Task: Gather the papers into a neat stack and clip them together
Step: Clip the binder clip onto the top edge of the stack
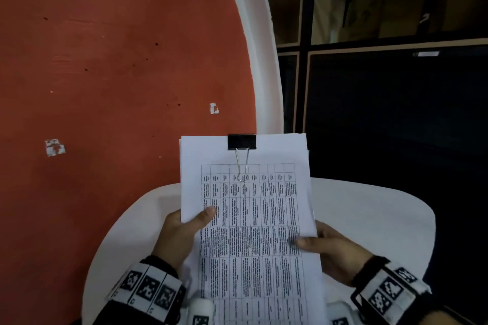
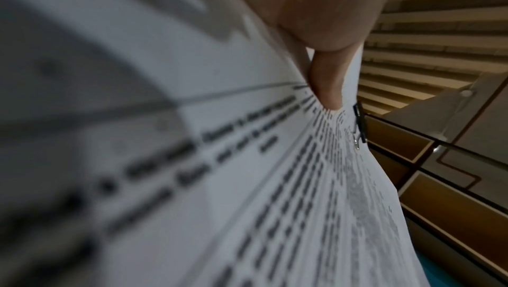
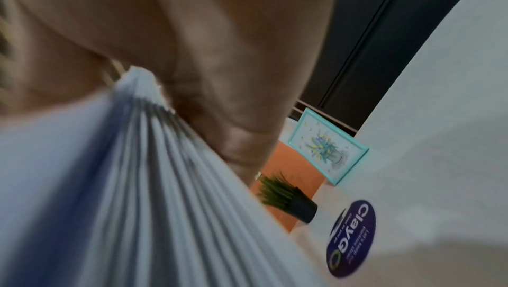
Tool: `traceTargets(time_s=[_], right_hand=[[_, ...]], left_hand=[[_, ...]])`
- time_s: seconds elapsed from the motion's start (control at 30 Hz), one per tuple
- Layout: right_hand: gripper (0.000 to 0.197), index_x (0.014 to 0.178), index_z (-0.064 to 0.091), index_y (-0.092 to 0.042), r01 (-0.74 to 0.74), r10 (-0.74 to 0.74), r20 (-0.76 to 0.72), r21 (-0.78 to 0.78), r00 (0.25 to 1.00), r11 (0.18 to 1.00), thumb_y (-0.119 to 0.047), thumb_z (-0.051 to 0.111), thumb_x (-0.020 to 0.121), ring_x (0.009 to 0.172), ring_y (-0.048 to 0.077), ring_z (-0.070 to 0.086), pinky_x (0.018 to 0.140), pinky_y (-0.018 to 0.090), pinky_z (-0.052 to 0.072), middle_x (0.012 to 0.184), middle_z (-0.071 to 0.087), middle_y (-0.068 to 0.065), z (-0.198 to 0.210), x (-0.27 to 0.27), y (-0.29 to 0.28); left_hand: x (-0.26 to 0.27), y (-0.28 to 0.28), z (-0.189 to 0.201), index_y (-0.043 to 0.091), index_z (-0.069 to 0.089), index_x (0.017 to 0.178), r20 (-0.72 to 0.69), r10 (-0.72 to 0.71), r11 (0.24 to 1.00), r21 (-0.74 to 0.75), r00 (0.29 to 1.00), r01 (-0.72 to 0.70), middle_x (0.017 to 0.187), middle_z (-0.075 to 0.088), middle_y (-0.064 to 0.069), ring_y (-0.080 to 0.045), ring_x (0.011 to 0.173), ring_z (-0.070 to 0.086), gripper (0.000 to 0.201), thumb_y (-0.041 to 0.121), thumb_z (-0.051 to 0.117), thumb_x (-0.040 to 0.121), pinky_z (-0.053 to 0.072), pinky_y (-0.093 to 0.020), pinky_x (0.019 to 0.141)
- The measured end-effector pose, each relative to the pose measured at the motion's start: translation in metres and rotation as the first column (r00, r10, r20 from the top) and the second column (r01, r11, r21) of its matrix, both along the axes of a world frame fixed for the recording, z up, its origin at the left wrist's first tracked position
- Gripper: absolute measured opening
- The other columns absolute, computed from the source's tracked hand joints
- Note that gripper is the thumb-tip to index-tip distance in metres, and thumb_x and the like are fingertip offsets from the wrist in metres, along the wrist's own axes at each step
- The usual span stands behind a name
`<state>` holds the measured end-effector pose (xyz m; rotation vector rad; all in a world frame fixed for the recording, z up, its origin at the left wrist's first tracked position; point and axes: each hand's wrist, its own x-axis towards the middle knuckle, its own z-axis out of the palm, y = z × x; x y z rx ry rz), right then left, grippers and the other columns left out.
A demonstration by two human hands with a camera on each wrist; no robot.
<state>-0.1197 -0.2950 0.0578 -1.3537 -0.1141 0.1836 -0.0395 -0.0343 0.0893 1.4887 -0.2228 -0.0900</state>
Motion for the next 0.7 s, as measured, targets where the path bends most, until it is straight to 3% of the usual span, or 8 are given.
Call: traceTargets(time_s=[0.07, 0.2, 0.27, 0.37, 0.5, 0.6, 0.7], right_hand=[[0.067, 0.122, 0.06, -0.007, 0.062, -0.061, 0.017, -0.028, 0.998, 0.998, -0.025, 0.085, 0.063, 0.114, 0.033, 0.062, 0.092, 0.042, 0.052, 0.125, 0.063, 0.017, -0.004, -0.003, 0.002], [0.041, 0.124, 0.057, -0.012, 0.217, -0.213, 0.047, -0.077, 0.976, 0.973, -0.001, 0.061, 0.085, 0.111, 0.025, 0.065, 0.09, 0.034, 0.053, 0.12, 0.068, 0.008, -0.013, -0.004, 0.0], [0.042, 0.124, 0.055, -0.014, 0.272, -0.269, 0.038, -0.121, 0.962, 0.955, 0.004, 0.058, 0.086, 0.11, 0.022, 0.066, 0.089, 0.031, 0.053, 0.119, 0.069, 0.005, -0.021, 0.001, -0.008], [0.047, 0.124, 0.054, -0.013, 0.366, -0.369, 0.014, -0.158, 0.929, 0.917, 0.009, 0.059, 0.084, 0.111, 0.021, 0.064, 0.089, 0.029, 0.052, 0.117, 0.07, 0.003, -0.038, 0.013, -0.023], [0.05, 0.12, 0.057, -0.018, 0.447, -0.461, -0.042, -0.186, 0.886, 0.875, 0.015, 0.056, 0.082, 0.105, 0.019, 0.065, 0.078, 0.025, 0.051, 0.11, 0.072, 0.0, -0.058, 0.036, -0.048], [0.054, 0.122, 0.056, -0.019, 0.461, -0.49, -0.103, -0.221, 0.866, 0.86, 0.017, 0.055, 0.081, 0.105, 0.019, 0.065, 0.079, 0.029, 0.051, 0.112, 0.07, 0.001, -0.078, 0.054, -0.064], [0.051, 0.119, 0.056, -0.014, 0.478, -0.526, -0.121, -0.285, 0.842, 0.831, 0.019, 0.053, 0.08, 0.099, 0.017, 0.065, 0.072, 0.024, 0.051, 0.11, 0.07, 0.004, -0.095, 0.073, -0.079]], left_hand=[[0.006, -0.005, -0.011, 0.024, 0.067, 0.097, -0.035, 0.005, 0.999, 0.047, 0.999, -0.003, 0.098, 0.071, 0.009, -0.012, 0.1, 0.061, 0.016, 0.028, 0.068, 0.082, 0.039, -0.031, 0.093], [0.017, -0.023, -0.034, 0.014, 0.064, 0.114, -0.07, -0.015, 0.992, 0.12, 0.997, 0.023, 0.095, 0.066, 0.009, -0.014, 0.096, 0.058, 0.032, 0.028, 0.065, 0.086, 0.037, -0.027, 0.091], [0.024, -0.034, -0.048, 0.012, 0.06, 0.121, -0.081, -0.025, 0.985, 0.166, 0.996, 0.038, 0.101, 0.063, 0.006, -0.015, 0.101, 0.055, 0.038, 0.03, 0.063, 0.087, 0.036, -0.026, 0.092], [0.038, -0.052, -0.07, 0.02, 0.054, 0.127, -0.143, -0.076, 0.976, 0.192, 0.987, 0.103, 0.115, 0.061, 0.006, -0.014, 0.109, 0.053, 0.043, 0.034, 0.062, 0.087, 0.035, -0.028, 0.095], [0.063, -0.075, -0.101, 0.017, 0.047, 0.117, -0.238, -0.11, 0.968, 0.193, 0.965, 0.158, 0.122, 0.059, -0.006, -0.016, 0.103, 0.056, 0.039, 0.011, 0.066, 0.083, 0.04, -0.03, 0.09], [0.083, -0.09, -0.124, 0.016, 0.045, 0.128, -0.299, -0.124, 0.941, 0.267, 0.946, 0.208, 0.124, 0.061, -0.005, -0.021, 0.11, 0.058, 0.045, 0.001, 0.059, 0.088, 0.043, -0.035, 0.096], [0.101, -0.104, -0.142, 0.016, 0.052, 0.126, -0.309, -0.181, 0.9, 0.331, 0.934, 0.284, 0.122, 0.064, -0.004, -0.02, 0.111, 0.059, 0.046, -0.008, 0.055, 0.087, 0.045, -0.03, 0.093]])
